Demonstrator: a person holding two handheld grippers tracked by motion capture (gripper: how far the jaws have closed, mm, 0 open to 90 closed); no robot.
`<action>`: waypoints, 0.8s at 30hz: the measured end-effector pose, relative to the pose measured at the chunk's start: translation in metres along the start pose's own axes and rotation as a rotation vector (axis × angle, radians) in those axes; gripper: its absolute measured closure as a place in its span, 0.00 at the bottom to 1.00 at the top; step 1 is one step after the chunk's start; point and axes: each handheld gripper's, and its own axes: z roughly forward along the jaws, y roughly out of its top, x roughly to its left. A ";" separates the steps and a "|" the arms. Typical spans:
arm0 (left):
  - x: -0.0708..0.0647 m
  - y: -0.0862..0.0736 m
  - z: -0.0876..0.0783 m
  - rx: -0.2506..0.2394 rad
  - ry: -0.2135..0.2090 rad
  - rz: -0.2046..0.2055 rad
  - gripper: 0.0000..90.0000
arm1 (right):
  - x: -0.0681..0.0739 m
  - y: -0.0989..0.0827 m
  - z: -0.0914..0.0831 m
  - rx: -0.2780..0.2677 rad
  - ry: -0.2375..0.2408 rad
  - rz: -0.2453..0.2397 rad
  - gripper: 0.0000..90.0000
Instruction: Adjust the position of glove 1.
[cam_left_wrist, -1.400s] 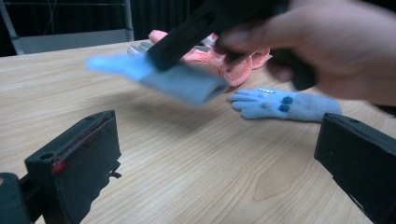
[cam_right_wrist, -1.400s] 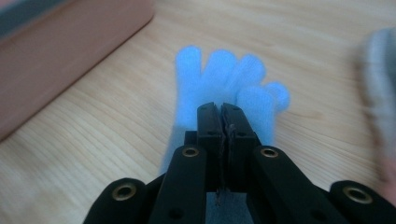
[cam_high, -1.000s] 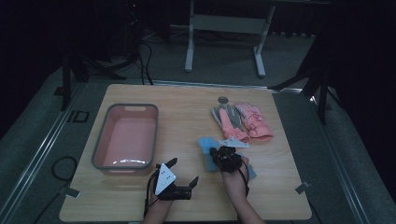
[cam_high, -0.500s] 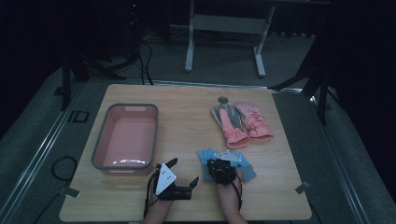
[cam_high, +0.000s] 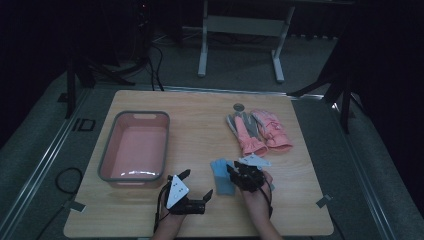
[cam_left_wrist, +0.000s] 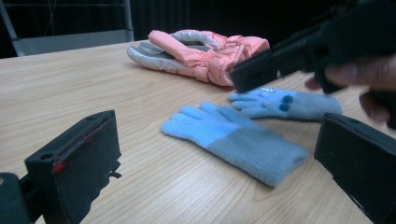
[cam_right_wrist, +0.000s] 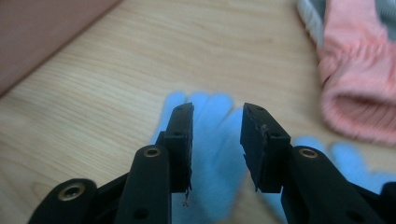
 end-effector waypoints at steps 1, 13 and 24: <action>0.000 0.000 0.000 0.000 0.000 0.000 0.01 | -0.007 0.002 -0.002 0.004 0.012 -0.012 0.74; 0.000 0.000 0.000 0.002 0.000 -0.007 0.01 | -0.094 0.001 -0.026 0.054 0.141 -0.149 0.71; 0.001 0.000 0.000 0.004 0.001 -0.009 0.01 | -0.101 -0.024 -0.021 0.138 0.200 -0.226 0.70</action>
